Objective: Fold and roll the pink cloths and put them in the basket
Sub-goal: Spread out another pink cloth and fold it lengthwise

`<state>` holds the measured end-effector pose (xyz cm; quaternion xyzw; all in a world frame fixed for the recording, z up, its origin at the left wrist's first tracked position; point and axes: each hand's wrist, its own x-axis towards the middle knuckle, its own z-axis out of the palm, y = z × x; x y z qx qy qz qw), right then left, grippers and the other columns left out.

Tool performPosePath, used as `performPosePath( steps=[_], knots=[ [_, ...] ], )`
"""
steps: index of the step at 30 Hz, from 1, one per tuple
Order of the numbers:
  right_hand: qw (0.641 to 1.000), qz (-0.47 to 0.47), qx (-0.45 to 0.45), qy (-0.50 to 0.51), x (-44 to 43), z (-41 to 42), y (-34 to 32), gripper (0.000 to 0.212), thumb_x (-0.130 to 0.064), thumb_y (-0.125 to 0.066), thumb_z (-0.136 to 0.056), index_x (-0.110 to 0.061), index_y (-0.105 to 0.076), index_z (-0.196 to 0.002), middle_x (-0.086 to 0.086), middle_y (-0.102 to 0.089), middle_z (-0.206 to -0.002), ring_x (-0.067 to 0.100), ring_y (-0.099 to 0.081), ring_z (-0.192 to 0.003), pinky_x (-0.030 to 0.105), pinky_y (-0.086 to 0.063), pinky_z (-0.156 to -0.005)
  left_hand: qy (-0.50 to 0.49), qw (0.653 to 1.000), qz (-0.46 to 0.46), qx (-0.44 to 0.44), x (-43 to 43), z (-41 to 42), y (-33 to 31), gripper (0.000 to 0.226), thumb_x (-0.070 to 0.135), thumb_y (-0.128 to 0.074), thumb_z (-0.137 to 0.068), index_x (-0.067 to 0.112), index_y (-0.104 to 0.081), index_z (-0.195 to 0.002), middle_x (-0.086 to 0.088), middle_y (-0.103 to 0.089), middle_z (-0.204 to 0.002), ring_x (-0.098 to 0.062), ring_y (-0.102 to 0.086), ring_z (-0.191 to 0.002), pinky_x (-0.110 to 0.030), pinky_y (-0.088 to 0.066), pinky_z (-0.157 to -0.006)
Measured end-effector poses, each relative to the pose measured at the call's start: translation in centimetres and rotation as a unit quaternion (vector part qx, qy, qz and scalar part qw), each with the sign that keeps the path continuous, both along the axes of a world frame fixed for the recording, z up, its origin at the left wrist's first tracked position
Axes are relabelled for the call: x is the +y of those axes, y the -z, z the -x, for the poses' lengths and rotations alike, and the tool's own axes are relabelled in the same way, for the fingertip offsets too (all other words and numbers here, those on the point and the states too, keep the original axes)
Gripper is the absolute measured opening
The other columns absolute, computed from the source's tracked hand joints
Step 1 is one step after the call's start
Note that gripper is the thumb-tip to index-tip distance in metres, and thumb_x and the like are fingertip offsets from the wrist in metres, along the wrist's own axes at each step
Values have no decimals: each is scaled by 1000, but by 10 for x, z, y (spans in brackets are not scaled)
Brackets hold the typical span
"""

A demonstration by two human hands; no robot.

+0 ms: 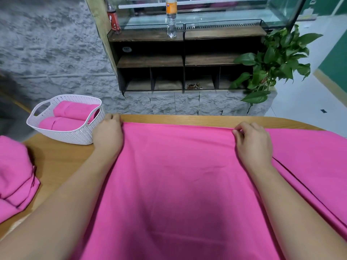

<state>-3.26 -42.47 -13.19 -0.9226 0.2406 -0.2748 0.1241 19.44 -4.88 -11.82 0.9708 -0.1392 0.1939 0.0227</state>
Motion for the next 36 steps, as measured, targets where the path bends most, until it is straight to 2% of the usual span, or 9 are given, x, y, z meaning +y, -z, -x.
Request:
performPosePath(
  steps=[4, 8, 11, 18, 22, 25, 28, 31, 36],
  knots=[
    [1000, -1, 12, 2, 1, -2, 1, 6, -23, -69, -95, -18, -69, -96, 8, -63, -90, 35, -58, -84, 47, -49, -77, 1, 1000, 19, -7, -2, 4, -1, 4, 10, -58, -97, 8, -60, -101, -18, -59, -99, -43, -66, -79, -46, -44, -56],
    [1000, -2, 14, 2, 1, -3, 1, 5, -23, -69, -96, -18, -69, -97, 7, -63, -90, 35, -58, -84, 45, -48, -77, 29, 998, 29, -52, -13, 15, -3, 20, 19, -66, -93, 11, -61, -111, -17, -58, -106, -41, -55, -97, -50, -45, -74],
    [1000, 0, 15, 3, 2, -2, 0, 5, -24, -68, -96, -19, -69, -97, 7, -62, -90, 34, -57, -84, 46, -49, -77, 50, 995, 49, -72, -44, 31, -10, 20, 24, -64, -91, 16, -63, -110, -12, -59, -107, -37, -53, -100, -48, -40, -78],
    [1000, 3, 17, 3, 3, -2, -2, 8, -25, -67, -97, -17, -70, -97, 8, -63, -90, 34, -57, -84, 46, -49, -77, 138, 978, 151, 37, -123, 61, 3, 13, 21, -58, -92, 18, -64, -104, -5, -62, -104, -30, -57, -98, -42, -44, -81],
    [1000, 11, 21, 4, 4, -1, 0, 9, -25, -67, -98, -16, -69, -97, 9, -63, -90, 34, -57, -83, 46, -49, -76, 163, 967, 185, 60, -122, 63, 18, 12, 28, -56, -96, 20, -64, -102, 0, -60, -104, -25, -55, -100, -44, -48, -85],
    [999, 20, 24, 5, 6, -2, 0, 10, -25, -66, -99, -15, -68, -96, 10, -62, -90, 36, -56, -82, 47, -49, -75, 180, 958, 213, 65, -112, 65, 15, 12, 25, -57, -97, 20, -64, -105, 2, -63, -105, -23, -59, -99, -41, -50, -81],
    [999, 36, 24, 7, 6, -3, -1, 11, -23, -65, -99, -13, -68, -94, 11, -61, -88, 37, -55, -81, 48, -48, -73, 186, 952, 232, 80, -93, 65, 15, 22, 23, -59, -97, 21, -65, -118, 2, -66, -111, -23, -65, -100, -40, -53, -82],
    [999, 32, 26, 4, 8, -2, -3, 10, -21, -65, -98, -13, -69, -94, 12, -62, -88, 38, -56, -82, 49, -48, -73, 203, 948, 218, 114, -73, 59, 16, 30, 29, -59, -101, 20, -65, -129, 2, -65, -123, -21, -64, -112, -40, -53, -94],
    [999, 33, 3, -7, 12, -5, -13, 11, -23, -66, -98, -14, -68, -93, 12, -64, -86, 40, -58, -83, 47, -46, -72, 210, 953, 160, 147, -47, 40, 17, 41, 39, -56, -106, 20, -63, -142, 0, -58, -148, -22, -53, -136, -43, -44, -113]
  ],
)
